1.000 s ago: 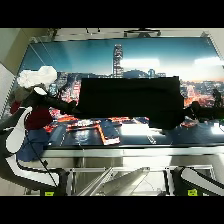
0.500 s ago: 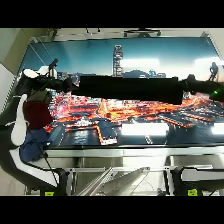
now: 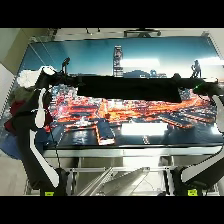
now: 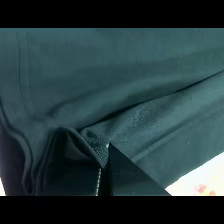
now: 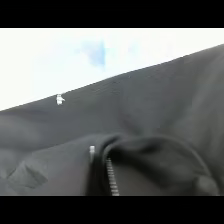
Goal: Fold the shirts.
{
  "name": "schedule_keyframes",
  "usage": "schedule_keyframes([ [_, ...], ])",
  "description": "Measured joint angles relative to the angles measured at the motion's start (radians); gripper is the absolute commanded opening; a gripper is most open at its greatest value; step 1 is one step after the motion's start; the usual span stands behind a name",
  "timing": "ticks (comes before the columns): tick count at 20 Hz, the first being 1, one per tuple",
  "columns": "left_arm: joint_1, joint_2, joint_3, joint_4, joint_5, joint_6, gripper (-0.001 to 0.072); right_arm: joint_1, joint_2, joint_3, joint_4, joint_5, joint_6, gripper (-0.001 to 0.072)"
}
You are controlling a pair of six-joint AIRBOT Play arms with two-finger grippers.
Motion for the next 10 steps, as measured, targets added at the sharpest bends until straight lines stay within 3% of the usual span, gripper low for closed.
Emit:
schedule_keyframes([
  [1, 0.0, -0.014, 0.022, 0.0, -0.011, 0.0, 0.0128, 0.0, -0.003, 0.003, -0.004, 0.0, -0.011, 0.0232],
  [2, 0.0, -0.023, 0.042, -0.001, -0.019, 0.0, 0.0311, -0.003, -0.003, 0.005, -0.008, 0.002, -0.024, 0.0418],
  [3, 0.001, -0.03, 0.06, -0.003, -0.026, 0.0, 0.0318, -0.008, 0.002, 0.007, -0.022, 0.009, -0.035, 0.0529],
  [4, 0.005, -0.034, 0.077, -0.003, -0.036, 0.0, 0.0318, -0.018, 0.01, 0.012, -0.041, 0.018, -0.042, 0.0536],
  [5, 0.011, -0.038, 0.095, -0.003, -0.05, -0.002, 0.0318, -0.03, 0.019, 0.021, -0.063, 0.021, -0.045, 0.0642],
  [6, 0.02, -0.039, 0.11, -0.003, -0.057, -0.005, 0.0318, -0.047, 0.028, 0.034, -0.103, 0.027, -0.045, 0.0692],
  [10, 0.092, -0.01, 0.141, -0.002, -0.098, -0.067, 0.0315, -0.114, 0.036, 0.068, -0.282, 0.082, 0.061, 0.0692],
])
